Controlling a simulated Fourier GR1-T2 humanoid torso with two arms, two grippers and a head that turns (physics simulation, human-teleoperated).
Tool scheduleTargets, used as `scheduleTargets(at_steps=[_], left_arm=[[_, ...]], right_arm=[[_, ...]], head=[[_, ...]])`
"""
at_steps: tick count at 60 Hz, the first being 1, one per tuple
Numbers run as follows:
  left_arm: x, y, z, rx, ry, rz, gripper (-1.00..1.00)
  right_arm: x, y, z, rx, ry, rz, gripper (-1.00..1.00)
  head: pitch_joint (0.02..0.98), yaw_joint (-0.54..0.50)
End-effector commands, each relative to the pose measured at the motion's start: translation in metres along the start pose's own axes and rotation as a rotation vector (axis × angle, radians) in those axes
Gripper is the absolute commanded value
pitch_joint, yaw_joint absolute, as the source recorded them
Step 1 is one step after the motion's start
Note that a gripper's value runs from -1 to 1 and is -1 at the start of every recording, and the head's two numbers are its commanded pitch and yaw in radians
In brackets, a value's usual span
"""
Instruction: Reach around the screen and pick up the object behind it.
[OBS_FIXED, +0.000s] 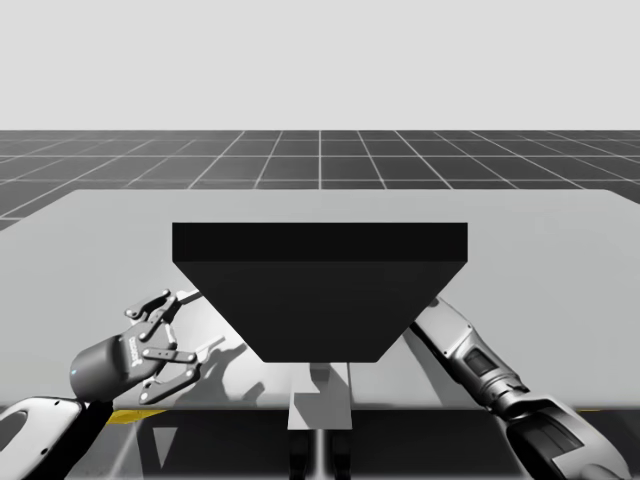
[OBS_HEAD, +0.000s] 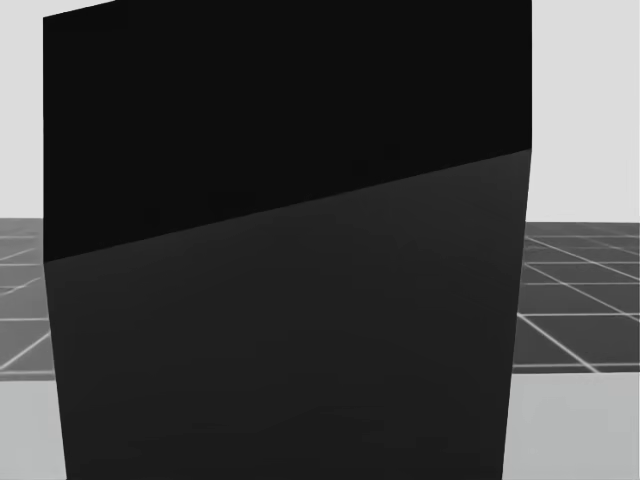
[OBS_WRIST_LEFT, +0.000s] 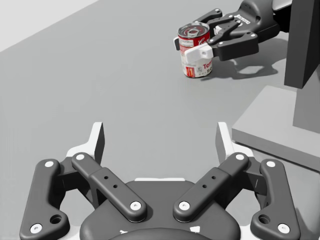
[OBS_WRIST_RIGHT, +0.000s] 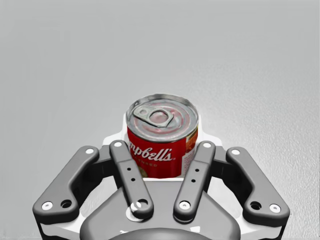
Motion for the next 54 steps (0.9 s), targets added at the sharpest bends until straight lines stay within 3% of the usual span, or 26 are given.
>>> scheduleTargets(at_steps=[1, 21, 35, 54], left_arm=[[0.001, 0.0, 0.0, 0.001, -0.004, -0.004, -1.0], [0.003, 0.0, -0.004, 0.0, -0.005, -0.008, -1.0], [0.005, 0.0, -0.005, 0.002, -0.009, -0.011, -1.0], [0.007, 0.001, -0.006, 0.004, -0.01, -0.014, -1.0]], right_arm=[[-0.01, -0.012, 0.016, -0.114, 0.001, -0.007, 1.0], [0.024, -0.044, 0.086, -0.247, -0.075, 0.05, 1.0], [0.051, -0.058, 0.114, -0.335, -0.144, 0.093, 1.0], [0.135, -0.065, 0.146, -0.444, -0.334, 0.188, 1.0]], head=[[0.185, -0.05], [0.182, -0.05], [0.18, -0.05], [0.18, -0.05]])
